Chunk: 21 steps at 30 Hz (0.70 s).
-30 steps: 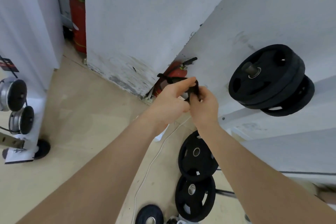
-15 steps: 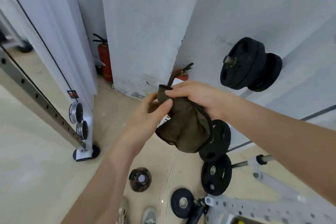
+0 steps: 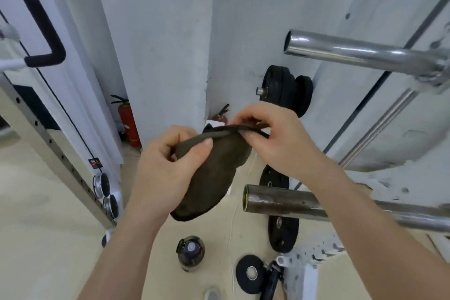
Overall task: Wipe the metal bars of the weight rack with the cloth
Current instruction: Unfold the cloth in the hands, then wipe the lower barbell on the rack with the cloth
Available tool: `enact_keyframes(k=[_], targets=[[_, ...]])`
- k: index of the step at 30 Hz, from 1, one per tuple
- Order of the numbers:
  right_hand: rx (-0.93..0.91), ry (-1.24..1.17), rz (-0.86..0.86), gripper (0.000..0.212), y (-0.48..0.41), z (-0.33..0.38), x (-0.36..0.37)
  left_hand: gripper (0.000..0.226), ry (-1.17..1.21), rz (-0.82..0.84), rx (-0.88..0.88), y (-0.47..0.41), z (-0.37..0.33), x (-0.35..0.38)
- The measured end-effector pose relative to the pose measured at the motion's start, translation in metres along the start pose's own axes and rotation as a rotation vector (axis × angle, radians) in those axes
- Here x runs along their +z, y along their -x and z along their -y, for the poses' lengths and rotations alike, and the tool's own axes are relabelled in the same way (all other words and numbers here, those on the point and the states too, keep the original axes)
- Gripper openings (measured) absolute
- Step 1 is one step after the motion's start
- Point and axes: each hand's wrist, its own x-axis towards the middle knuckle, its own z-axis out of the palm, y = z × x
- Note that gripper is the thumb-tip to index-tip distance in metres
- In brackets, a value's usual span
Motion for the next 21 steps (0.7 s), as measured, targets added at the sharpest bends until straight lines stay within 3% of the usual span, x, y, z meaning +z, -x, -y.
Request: enact_keyframes(k=[2,4,8,11,14,16,19,21], targets=[[0.016,0.087,-0.115,0.019,0.024,-0.002,-0.011,0.029,-0.032,-0.011,0.052,0.018,-0.013,0.005],[0.120,0.009,-0.208,0.021,0.048,0.001,-0.028,0.039,-0.024,-0.002,0.068,0.037,-0.028,0.013],[0.464,-0.598,-0.253,0.015,0.097,0.015,-0.072,0.036,0.079,0.126,0.046,0.059,-0.049,0.037],[0.744,-0.965,-0.253,0.007,0.144,0.011,-0.102,0.028,0.334,0.310,-0.086,0.070,-0.047,0.066],[0.898,-1.206,-0.287,0.027,0.192,0.006,-0.126,0.023,0.400,0.596,-0.168,0.085,-0.043,0.098],[0.921,-1.290,-0.384,0.028,0.223,0.003,-0.142,0.032,0.277,0.691,-0.127,0.098,-0.041,0.119],[0.794,-1.385,-0.542,0.037,0.260,0.002,-0.162,0.046,0.170,0.790,-0.054,0.117,-0.045,0.150],[0.721,-1.398,-0.688,0.028,0.278,0.006,-0.172,0.045,0.193,0.836,-0.083,0.128,-0.051,0.169]])
